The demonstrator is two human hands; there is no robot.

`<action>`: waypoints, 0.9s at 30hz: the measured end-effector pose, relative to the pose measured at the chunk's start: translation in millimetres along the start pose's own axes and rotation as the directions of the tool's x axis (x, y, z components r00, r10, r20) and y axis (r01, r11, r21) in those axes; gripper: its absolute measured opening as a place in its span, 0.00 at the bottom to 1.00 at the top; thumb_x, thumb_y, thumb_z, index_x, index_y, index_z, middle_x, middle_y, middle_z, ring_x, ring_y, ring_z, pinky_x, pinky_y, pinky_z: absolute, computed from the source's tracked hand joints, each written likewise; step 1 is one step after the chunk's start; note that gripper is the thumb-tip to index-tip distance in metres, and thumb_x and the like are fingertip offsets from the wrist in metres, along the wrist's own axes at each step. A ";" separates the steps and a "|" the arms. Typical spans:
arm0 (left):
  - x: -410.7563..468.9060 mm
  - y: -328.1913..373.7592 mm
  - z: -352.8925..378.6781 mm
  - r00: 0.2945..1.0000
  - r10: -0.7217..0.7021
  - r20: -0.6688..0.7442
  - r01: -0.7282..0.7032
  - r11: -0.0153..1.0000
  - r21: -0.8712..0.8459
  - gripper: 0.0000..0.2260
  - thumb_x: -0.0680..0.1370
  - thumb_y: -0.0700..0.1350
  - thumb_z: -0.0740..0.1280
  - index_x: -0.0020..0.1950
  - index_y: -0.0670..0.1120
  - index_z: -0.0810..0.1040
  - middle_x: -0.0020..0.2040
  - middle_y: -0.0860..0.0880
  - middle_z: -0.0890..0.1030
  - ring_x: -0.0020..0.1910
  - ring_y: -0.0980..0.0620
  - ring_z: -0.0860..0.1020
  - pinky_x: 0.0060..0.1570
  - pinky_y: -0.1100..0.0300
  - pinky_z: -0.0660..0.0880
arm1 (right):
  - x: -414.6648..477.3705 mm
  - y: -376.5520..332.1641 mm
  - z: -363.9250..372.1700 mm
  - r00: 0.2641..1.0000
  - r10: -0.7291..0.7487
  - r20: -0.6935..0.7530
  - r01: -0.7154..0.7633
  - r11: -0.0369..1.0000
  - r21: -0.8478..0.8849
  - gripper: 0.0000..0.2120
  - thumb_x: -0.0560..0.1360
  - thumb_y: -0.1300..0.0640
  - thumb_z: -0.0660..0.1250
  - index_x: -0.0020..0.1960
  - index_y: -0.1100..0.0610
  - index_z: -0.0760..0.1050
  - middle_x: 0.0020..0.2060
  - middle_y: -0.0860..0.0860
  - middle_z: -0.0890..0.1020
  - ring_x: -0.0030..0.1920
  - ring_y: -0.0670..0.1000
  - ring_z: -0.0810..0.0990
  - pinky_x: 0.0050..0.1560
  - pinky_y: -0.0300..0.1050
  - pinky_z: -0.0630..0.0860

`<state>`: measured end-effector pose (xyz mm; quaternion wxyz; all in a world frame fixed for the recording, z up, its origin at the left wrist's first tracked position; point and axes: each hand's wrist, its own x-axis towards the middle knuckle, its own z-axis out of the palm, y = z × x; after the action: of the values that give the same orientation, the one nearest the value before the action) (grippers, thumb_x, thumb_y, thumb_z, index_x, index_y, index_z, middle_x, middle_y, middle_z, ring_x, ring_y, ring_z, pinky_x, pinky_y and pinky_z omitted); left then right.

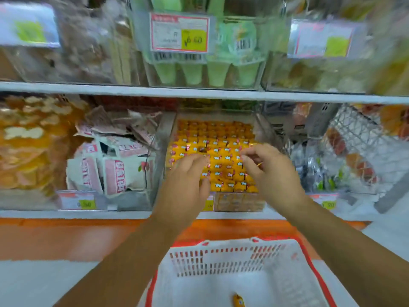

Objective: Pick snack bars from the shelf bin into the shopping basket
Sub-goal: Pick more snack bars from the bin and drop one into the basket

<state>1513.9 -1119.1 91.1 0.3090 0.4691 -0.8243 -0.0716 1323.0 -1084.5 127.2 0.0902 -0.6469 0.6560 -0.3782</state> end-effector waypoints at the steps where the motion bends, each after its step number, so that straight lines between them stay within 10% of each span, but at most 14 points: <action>1: 9.4 -3.9 1.3 0.998 -0.017 0.053 0.015 0.999 0.033 0.21 0.82 0.48 0.62 0.75 0.48 0.68 0.74 0.49 0.69 0.72 0.49 0.66 0.72 0.52 0.64 | 17.0 2.1 4.7 0.999 -0.010 0.038 0.012 0.998 -0.065 0.08 0.80 0.55 0.65 0.57 0.53 0.80 0.49 0.48 0.78 0.46 0.46 0.76 0.45 0.26 0.67; 8: 54.1 -27.4 27.7 0.935 -0.097 0.342 0.012 0.970 0.242 0.28 0.83 0.60 0.48 0.81 0.50 0.51 0.82 0.48 0.45 0.80 0.51 0.43 0.78 0.52 0.41 | 104.5 19.1 59.6 0.970 -0.030 0.243 0.106 0.945 -0.309 0.15 0.80 0.56 0.64 0.65 0.56 0.77 0.62 0.56 0.79 0.62 0.55 0.77 0.63 0.46 0.70; 15: 56.5 -30.4 34.7 0.917 -0.127 0.377 0.026 0.965 0.262 0.29 0.81 0.63 0.42 0.80 0.52 0.53 0.81 0.47 0.49 0.80 0.50 0.45 0.78 0.50 0.39 | 121.3 19.7 82.3 0.939 -0.027 0.342 0.197 0.857 -0.475 0.11 0.81 0.52 0.62 0.58 0.55 0.79 0.54 0.53 0.80 0.55 0.55 0.78 0.51 0.46 0.72; 19: 53.1 -27.3 30.5 0.927 -0.122 0.354 0.046 0.975 0.215 0.31 0.79 0.64 0.43 0.80 0.52 0.54 0.81 0.47 0.54 0.80 0.50 0.49 0.77 0.51 0.42 | 115.6 9.5 64.2 0.978 -0.074 0.195 0.133 0.941 -0.311 0.10 0.82 0.52 0.60 0.58 0.54 0.78 0.49 0.52 0.82 0.45 0.50 0.76 0.44 0.43 0.68; 23: 42.0 -17.2 17.1 0.970 -0.200 0.136 0.223 0.957 -0.188 0.25 0.79 0.57 0.64 0.74 0.53 0.62 0.68 0.53 0.73 0.65 0.51 0.72 0.65 0.50 0.70 | 75.7 -4.0 29.3 0.990 -0.137 -0.037 0.139 0.988 0.065 0.06 0.80 0.55 0.65 0.54 0.52 0.80 0.47 0.46 0.83 0.47 0.47 0.80 0.47 0.46 0.77; 27: 12.3 6.7 1.4 0.953 -0.230 0.197 0.292 0.866 -0.406 0.21 0.80 0.55 0.63 0.72 0.58 0.65 0.57 0.61 0.77 0.51 0.63 0.76 0.47 0.71 0.72 | 11.3 -14.4 -2.5 0.999 0.041 -0.034 -0.020 0.876 0.482 0.08 0.80 0.62 0.63 0.49 0.50 0.77 0.45 0.50 0.83 0.45 0.47 0.83 0.44 0.40 0.80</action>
<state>1503.7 -1125.7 98.1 0.3328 0.4903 -0.7366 -0.3260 1331.1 -1092.1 141.9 0.2399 -0.5855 0.5535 -0.5415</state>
